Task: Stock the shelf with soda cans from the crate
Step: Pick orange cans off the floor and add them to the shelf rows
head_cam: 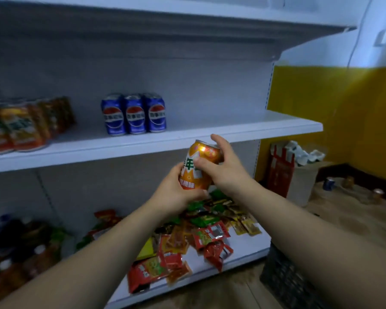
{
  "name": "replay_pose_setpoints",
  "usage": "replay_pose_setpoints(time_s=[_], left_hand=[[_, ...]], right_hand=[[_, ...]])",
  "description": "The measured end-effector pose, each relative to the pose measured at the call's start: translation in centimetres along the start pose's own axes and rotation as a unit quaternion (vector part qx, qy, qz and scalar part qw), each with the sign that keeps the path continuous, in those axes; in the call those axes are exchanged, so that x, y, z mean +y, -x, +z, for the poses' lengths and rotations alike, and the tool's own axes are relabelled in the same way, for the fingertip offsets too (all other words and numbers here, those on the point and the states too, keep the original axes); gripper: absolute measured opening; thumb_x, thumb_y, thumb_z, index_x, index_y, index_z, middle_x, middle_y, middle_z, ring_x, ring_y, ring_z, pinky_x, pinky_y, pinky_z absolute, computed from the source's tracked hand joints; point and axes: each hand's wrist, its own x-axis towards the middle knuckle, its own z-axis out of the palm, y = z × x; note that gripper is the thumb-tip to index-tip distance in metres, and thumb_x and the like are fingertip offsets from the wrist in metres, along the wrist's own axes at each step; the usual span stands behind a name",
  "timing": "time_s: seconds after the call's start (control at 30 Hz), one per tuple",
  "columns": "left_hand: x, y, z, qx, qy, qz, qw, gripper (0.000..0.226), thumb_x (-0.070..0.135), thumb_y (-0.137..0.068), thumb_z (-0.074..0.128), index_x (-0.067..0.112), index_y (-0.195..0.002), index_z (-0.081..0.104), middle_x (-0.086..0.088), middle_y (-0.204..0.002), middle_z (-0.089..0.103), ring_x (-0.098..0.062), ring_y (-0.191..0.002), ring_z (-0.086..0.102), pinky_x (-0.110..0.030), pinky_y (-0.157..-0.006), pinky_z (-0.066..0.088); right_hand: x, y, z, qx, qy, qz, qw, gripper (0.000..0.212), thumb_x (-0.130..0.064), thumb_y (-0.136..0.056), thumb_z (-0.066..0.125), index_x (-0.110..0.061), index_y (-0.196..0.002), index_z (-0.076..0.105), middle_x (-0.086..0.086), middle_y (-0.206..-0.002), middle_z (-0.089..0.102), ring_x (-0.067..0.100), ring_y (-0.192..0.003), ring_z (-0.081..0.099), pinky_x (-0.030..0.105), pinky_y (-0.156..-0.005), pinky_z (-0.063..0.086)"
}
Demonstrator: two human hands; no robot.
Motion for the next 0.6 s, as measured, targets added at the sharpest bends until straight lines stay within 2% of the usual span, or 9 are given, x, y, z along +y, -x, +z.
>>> replay_pose_setpoints(time_s=[0.1,0.23,0.37,0.53,0.6], left_hand=[[1.0,1.9,-4.2,0.044,-0.007,0.003,0.999,0.067,0.014,-0.074,0.077,0.028,-0.129,0.041,0.005,-0.11,0.06,-0.007,-0.096,0.061,-0.017,-0.071,0.049],[1.9,4.4,-9.4,0.122,-0.021,0.014,0.992,0.06,0.014,-0.073,0.078,0.021,-0.125,0.049,-0.001,-0.111,0.065,-0.014,-0.098,0.063,-0.033,-0.089,0.052],[1.6,6.4,-14.5,0.166,-0.029,0.02,0.986,0.059,0.01,-0.07,0.081,0.016,-0.122,0.053,-0.004,-0.108,0.067,-0.015,-0.094,0.067,-0.035,-0.086,0.056],[0.2,7.0,-20.2,0.177,-0.041,0.006,0.983,0.066,0.019,-0.071,0.082,0.019,-0.129,0.05,-0.002,-0.111,0.067,-0.014,-0.099,0.065,-0.038,-0.092,0.052],[-0.4,6.9,-22.7,0.183,-0.081,-0.01,0.98,0.073,0.027,-0.075,0.079,0.022,-0.138,0.041,0.0,-0.122,0.061,-0.014,-0.109,0.06,-0.037,-0.096,0.049]], right_hand=[[-3.7,0.1,3.2,-0.015,0.009,-0.023,1.0,0.075,-0.033,-0.082,0.073,-0.035,-0.144,0.032,-0.001,-0.118,0.046,0.013,-0.098,0.057,0.033,-0.086,0.054],[-6.9,0.1,8.5,-0.044,-0.01,-0.057,0.997,0.07,-0.033,-0.084,0.071,-0.032,-0.143,0.034,-0.003,-0.122,0.049,0.018,-0.108,0.056,0.037,-0.089,0.053],[-8.7,-0.3,13.6,-0.134,-0.005,-0.06,0.989,0.086,-0.025,-0.08,0.076,-0.036,-0.148,0.024,-0.002,-0.127,0.052,0.019,-0.111,0.058,0.043,-0.093,0.053],[-10.2,-2.1,19.2,-0.146,0.015,-0.083,0.986,0.088,-0.026,-0.078,0.078,-0.033,-0.148,0.025,-0.001,-0.132,0.051,0.021,-0.113,0.057,0.044,-0.094,0.052],[-10.7,-3.2,20.9,-0.146,0.02,-0.098,0.984,0.087,-0.027,-0.078,0.077,-0.032,-0.148,0.025,-0.005,-0.126,0.051,0.019,-0.114,0.055,0.043,-0.097,0.05]])
